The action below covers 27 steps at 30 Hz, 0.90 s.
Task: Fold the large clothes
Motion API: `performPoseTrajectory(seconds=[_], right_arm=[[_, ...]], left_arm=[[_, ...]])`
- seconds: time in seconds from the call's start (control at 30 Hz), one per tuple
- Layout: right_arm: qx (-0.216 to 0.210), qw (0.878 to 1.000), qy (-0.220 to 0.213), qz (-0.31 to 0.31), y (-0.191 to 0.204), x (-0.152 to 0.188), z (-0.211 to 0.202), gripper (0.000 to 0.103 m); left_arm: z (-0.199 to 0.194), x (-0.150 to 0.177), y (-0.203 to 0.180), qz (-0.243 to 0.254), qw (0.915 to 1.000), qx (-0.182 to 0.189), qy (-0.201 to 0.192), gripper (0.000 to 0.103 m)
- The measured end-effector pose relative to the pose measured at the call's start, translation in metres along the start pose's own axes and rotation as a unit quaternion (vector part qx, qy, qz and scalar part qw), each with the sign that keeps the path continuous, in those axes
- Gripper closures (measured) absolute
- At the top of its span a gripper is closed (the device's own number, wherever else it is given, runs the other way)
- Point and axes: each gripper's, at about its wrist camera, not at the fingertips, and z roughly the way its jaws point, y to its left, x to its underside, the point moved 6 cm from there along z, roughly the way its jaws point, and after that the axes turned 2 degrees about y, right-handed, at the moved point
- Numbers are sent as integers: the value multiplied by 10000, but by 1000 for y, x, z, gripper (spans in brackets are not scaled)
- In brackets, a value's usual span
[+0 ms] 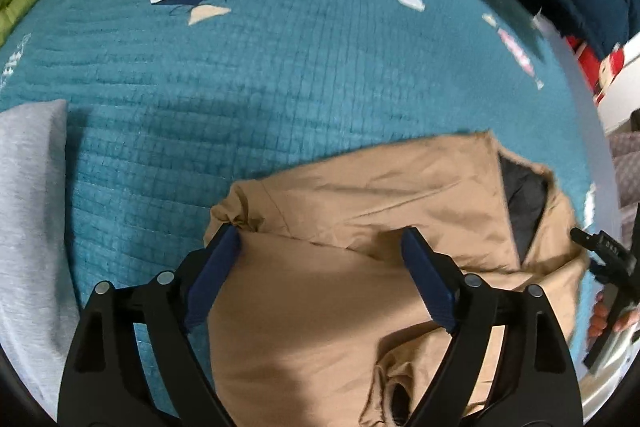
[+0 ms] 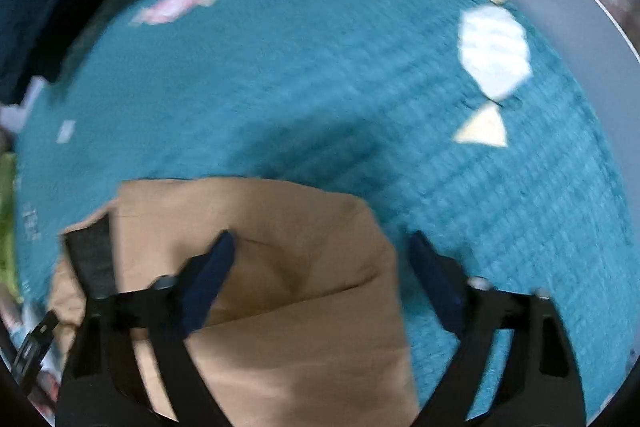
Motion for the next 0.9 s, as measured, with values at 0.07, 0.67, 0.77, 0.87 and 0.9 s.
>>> performPoseTrajectory(seconds=[0.07,0.67,0.77,0.87,0.9], right_arm=[[-18,9998,-168,50,0,1,-2,40],[-213,9962,-846,-44,3,19,-73,83],[-233,9948,-984,-92,5,23,-89,83],[-319,9926,-1163,-120,3,32,-113,83],[-346,9919,-1217,-123,2,35,-120,83]], left_arm=[[2,2,0,80,9991,-425,-12,48],[-60,8,-17,-4,9976,-544,-420,90],[-76,10,-23,86,9969,-544,-563,90],[-97,15,-26,140,9962,-495,-697,90],[-106,17,-27,151,9959,-486,-754,90]])
